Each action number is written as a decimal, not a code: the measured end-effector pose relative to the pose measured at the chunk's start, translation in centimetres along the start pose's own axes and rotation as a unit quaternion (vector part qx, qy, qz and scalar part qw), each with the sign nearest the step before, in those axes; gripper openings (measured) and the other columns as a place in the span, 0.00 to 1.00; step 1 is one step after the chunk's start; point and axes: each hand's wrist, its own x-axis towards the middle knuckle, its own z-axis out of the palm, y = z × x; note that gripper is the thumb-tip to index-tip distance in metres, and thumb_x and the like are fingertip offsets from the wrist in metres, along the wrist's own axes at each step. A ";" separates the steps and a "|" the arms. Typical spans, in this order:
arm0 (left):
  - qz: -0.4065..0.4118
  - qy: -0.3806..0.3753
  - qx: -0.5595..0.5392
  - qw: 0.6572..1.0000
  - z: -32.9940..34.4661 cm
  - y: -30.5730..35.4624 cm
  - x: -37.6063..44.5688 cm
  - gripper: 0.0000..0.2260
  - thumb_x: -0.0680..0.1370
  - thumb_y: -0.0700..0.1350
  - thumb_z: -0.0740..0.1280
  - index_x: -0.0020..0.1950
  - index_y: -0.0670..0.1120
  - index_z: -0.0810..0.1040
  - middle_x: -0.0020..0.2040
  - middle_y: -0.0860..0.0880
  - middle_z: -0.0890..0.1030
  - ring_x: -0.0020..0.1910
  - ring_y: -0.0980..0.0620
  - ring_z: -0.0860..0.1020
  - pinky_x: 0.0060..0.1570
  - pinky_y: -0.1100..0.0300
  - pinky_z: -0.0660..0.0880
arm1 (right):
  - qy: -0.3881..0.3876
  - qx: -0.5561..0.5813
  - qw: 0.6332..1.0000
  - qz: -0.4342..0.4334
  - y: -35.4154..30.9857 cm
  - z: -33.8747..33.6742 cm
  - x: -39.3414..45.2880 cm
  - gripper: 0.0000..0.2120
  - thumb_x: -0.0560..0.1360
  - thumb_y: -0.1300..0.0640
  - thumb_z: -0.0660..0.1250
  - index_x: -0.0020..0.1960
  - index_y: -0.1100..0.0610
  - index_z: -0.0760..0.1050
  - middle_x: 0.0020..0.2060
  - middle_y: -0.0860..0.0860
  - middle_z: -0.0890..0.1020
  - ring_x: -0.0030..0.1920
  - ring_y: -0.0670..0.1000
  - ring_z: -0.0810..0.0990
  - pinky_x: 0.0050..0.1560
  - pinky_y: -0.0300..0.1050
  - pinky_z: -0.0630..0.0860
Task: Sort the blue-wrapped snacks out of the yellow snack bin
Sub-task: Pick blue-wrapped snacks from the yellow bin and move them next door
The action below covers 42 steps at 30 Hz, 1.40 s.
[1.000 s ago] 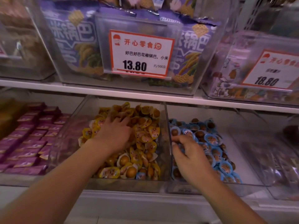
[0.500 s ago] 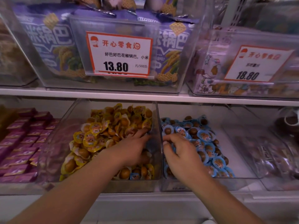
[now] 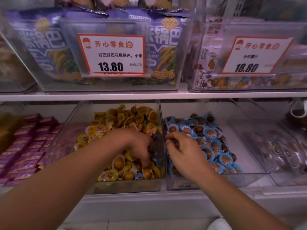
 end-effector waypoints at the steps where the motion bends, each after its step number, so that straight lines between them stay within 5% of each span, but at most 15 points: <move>1: 0.003 -0.009 -0.006 1.000 0.0 0.2 -0.1 0.32 0.66 0.55 0.76 0.69 0.54 0.73 0.62 0.52 0.78 0.58 0.50 0.76 0.57 0.54 0.76 | -0.001 0.003 1.000 0.001 0.0 0.0 0.0 0.09 0.80 0.55 0.61 0.56 0.52 0.79 0.48 0.47 0.82 0.50 0.48 0.79 0.51 0.48 0.78; 6: 0.041 -0.018 -0.094 0.995 0.5 0.8 -1.1 0.33 0.67 0.58 0.76 0.70 0.55 0.72 0.65 0.56 0.76 0.63 0.52 0.74 0.66 0.54 0.71 | 0.005 0.003 1.000 0.001 0.0 0.1 -0.1 0.09 0.80 0.54 0.61 0.56 0.51 0.79 0.48 0.47 0.83 0.50 0.48 0.80 0.51 0.49 0.78; 10: 0.079 -0.047 -0.107 0.990 1.1 1.0 -1.5 0.24 0.72 0.58 0.75 0.66 0.54 0.78 0.62 0.56 0.80 0.62 0.54 0.76 0.67 0.54 0.71 | 0.007 0.004 1.000 0.003 0.0 0.0 0.0 0.09 0.80 0.54 0.62 0.55 0.51 0.79 0.46 0.47 0.83 0.48 0.48 0.80 0.48 0.47 0.78; 15: 0.072 -0.074 -0.094 0.990 0.9 0.5 -2.1 0.23 0.70 0.54 0.76 0.65 0.59 0.77 0.49 0.66 0.76 0.54 0.58 0.75 0.54 0.64 0.71 | 0.002 0.002 1.000 0.002 0.1 0.2 0.0 0.09 0.80 0.54 0.61 0.56 0.51 0.79 0.44 0.47 0.82 0.45 0.49 0.79 0.44 0.46 0.76; 22: 0.044 -0.096 -0.071 0.992 1.0 1.2 -2.1 0.26 0.73 0.61 0.70 0.69 0.55 0.75 0.65 0.54 0.76 0.62 0.54 0.72 0.60 0.60 0.69 | 0.005 0.000 1.000 0.001 0.6 0.4 0.0 0.08 0.80 0.53 0.61 0.55 0.50 0.78 0.32 0.42 0.75 0.31 0.40 0.72 0.30 0.32 0.62; 25: 0.055 -0.111 -0.021 0.992 1.4 3.1 -1.2 0.23 0.80 0.56 0.64 0.73 0.50 0.70 0.68 0.49 0.74 0.56 0.56 0.70 0.50 0.66 0.66 | 0.002 0.005 1.000 -0.003 0.5 0.4 0.1 0.08 0.80 0.53 0.61 0.55 0.50 0.78 0.34 0.43 0.78 0.32 0.40 0.76 0.30 0.33 0.67; 29: 0.068 -0.132 -0.035 0.988 0.9 4.2 -0.9 0.22 0.82 0.53 0.61 0.74 0.47 0.68 0.58 0.51 0.75 0.46 0.57 0.69 0.35 0.76 0.65 | -0.001 0.004 1.000 -0.006 0.5 0.3 0.0 0.08 0.80 0.53 0.61 0.56 0.50 0.78 0.37 0.45 0.81 0.33 0.42 0.78 0.34 0.42 0.75; 31: 0.072 -0.137 -0.062 0.986 1.0 3.4 -1.0 0.23 0.79 0.53 0.66 0.73 0.48 0.70 0.55 0.53 0.77 0.52 0.53 0.73 0.47 0.74 0.68 | -0.002 0.009 1.000 -0.007 0.6 0.3 0.1 0.08 0.80 0.52 0.61 0.55 0.49 0.77 0.34 0.45 0.80 0.31 0.41 0.77 0.29 0.36 0.71; 34: 0.061 -0.077 -0.096 0.991 1.9 1.4 -1.3 0.26 0.72 0.55 0.73 0.69 0.52 0.74 0.61 0.55 0.78 0.59 0.52 0.76 0.62 0.57 0.72 | -0.005 0.011 1.000 0.001 0.6 0.4 0.1 0.07 0.80 0.52 0.61 0.54 0.48 0.77 0.33 0.45 0.79 0.32 0.41 0.77 0.29 0.34 0.69; 37: 0.094 0.006 -0.160 0.983 2.6 -0.6 -1.8 0.14 0.69 0.53 0.74 0.52 0.49 0.82 0.48 0.49 0.84 0.48 0.48 0.81 0.53 0.50 0.79 | -0.009 0.021 1.000 0.003 0.4 0.3 0.1 0.06 0.80 0.52 0.61 0.53 0.47 0.77 0.34 0.46 0.80 0.34 0.43 0.78 0.31 0.37 0.73; 39: 0.122 0.067 -0.257 0.956 2.5 -1.9 -2.5 0.06 0.71 0.47 0.73 0.41 0.45 0.82 0.36 0.48 0.81 0.36 0.50 0.78 0.41 0.54 0.75 | -0.007 0.034 0.999 0.001 0.4 0.3 0.1 0.05 0.80 0.52 0.62 0.52 0.47 0.77 0.31 0.48 0.80 0.31 0.44 0.78 0.29 0.40 0.73; 42: 0.114 0.213 -0.365 0.899 2.2 -4.0 -3.9 0.17 0.70 0.56 0.72 0.44 0.42 0.81 0.36 0.49 0.78 0.36 0.55 0.74 0.40 0.59 0.70 | -0.002 0.034 0.999 -0.006 0.5 0.2 0.0 0.05 0.80 0.53 0.62 0.50 0.45 0.76 0.32 0.47 0.80 0.31 0.42 0.77 0.29 0.35 0.69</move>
